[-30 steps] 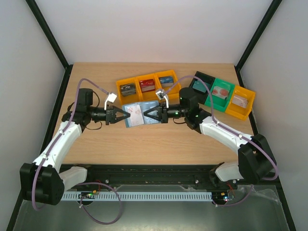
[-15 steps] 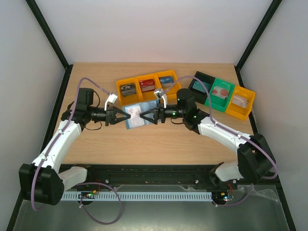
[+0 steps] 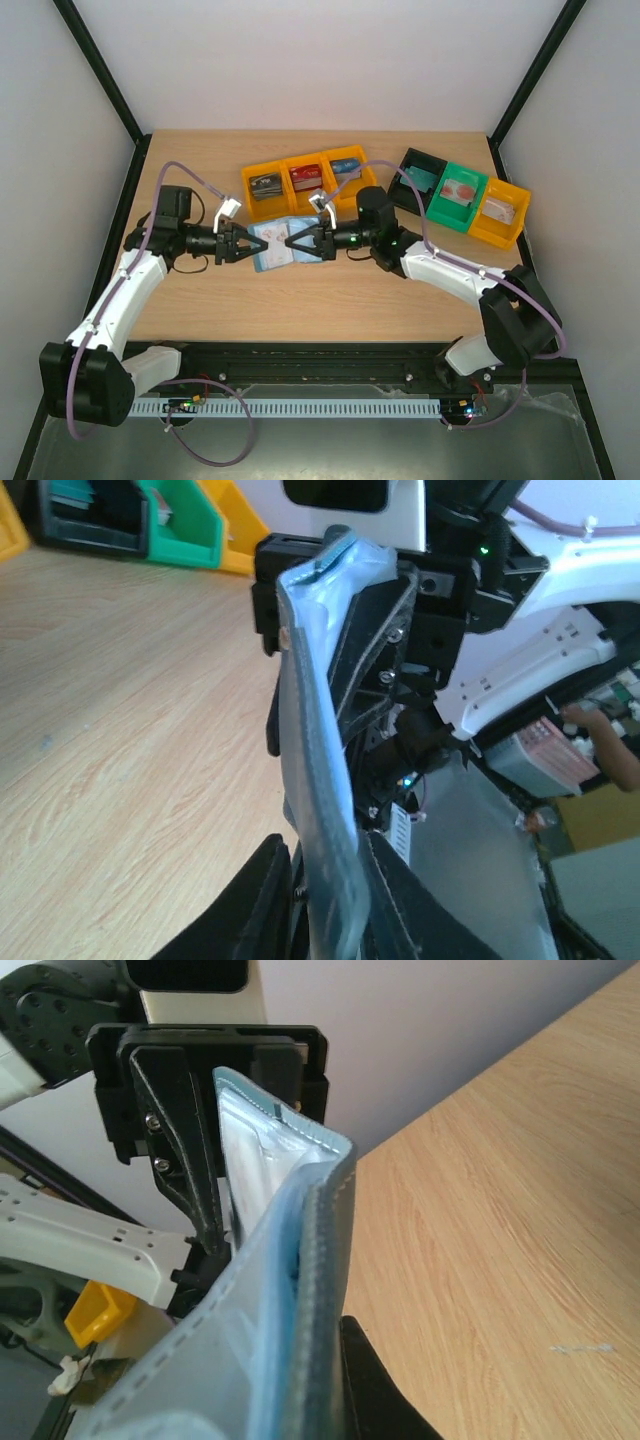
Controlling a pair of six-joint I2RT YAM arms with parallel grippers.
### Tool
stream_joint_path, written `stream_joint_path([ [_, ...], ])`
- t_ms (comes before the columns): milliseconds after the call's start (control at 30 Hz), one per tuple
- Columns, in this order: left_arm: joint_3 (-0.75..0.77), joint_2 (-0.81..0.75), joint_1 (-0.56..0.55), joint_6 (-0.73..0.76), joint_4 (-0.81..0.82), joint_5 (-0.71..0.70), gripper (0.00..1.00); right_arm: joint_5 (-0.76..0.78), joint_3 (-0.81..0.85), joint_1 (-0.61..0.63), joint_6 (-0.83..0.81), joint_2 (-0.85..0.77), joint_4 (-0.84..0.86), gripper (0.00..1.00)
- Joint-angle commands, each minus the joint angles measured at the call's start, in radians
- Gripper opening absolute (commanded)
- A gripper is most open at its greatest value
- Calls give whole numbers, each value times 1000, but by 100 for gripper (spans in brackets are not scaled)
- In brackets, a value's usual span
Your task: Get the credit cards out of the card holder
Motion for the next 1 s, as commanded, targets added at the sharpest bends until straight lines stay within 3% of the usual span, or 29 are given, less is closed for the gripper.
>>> stream_joint_path([
  [0, 39, -19, 7, 91, -48, 102, 26, -93, -13, 4, 66, -35, 185, 2],
  [133, 27, -27, 16, 193, -115, 92, 29, -111, -11, 2, 64, -61, 189, 2],
  [333, 11, -21, 19, 211, -112, 109, 31, -134, -10, 0, 56, -80, 177, 2],
  [467, 24, -26, 29, 335, -212, 153, 51, -144, -10, -15, 54, -106, 171, 2],
  [567, 26, -28, 35, 377, -245, 163, 53, -143, -2, -23, 36, -128, 140, 2],
  [667, 30, -27, 36, 353, -229, 148, 53, -132, -3, -23, 22, -139, 115, 2],
  [833, 24, -28, 31, 136, -84, 71, 50, -110, -21, -15, 142, -131, 227, 2],
  [967, 27, -23, 11, 110, -68, 37, 52, -75, -17, -7, 126, -131, 206, 2],
])
